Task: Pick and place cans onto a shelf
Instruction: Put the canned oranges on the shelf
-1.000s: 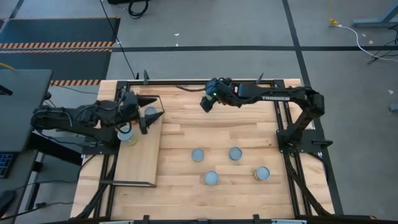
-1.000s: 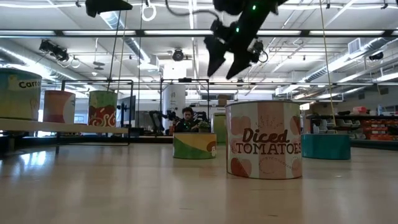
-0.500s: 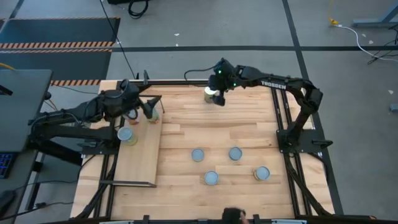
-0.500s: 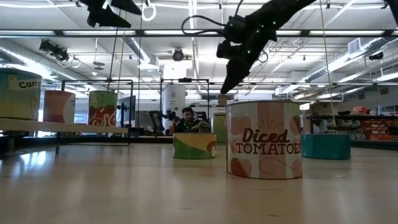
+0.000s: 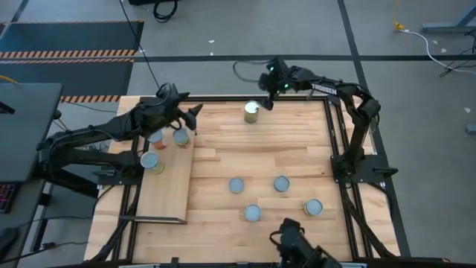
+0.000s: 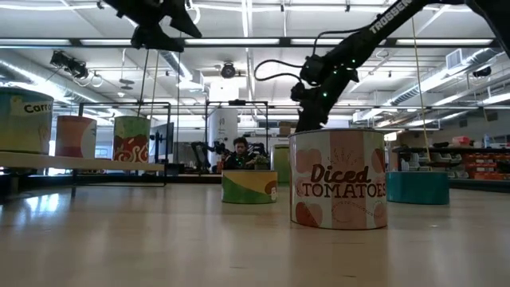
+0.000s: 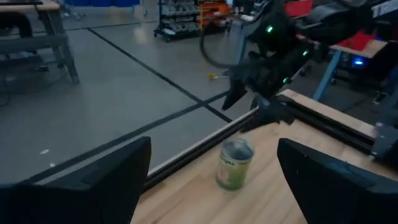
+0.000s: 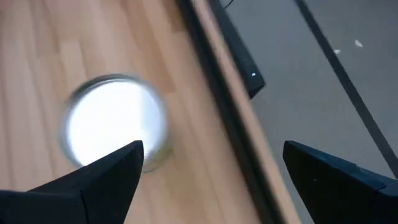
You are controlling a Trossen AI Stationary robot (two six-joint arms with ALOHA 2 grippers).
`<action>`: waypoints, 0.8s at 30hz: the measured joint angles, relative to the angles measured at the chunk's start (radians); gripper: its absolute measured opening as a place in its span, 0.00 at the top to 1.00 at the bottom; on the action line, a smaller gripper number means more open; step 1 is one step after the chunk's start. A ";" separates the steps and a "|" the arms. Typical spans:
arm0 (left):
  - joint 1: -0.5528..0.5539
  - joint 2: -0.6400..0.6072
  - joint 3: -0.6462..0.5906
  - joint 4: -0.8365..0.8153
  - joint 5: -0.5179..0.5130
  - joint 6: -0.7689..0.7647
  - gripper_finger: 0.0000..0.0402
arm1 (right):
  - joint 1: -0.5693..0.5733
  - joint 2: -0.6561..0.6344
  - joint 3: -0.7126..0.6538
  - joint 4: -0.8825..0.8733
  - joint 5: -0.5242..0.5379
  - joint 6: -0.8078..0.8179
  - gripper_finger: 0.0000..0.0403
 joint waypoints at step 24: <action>0.082 0.128 0.100 -0.021 0.259 0.007 0.16 | 0.058 0.122 0.000 0.162 -0.010 0.015 0.02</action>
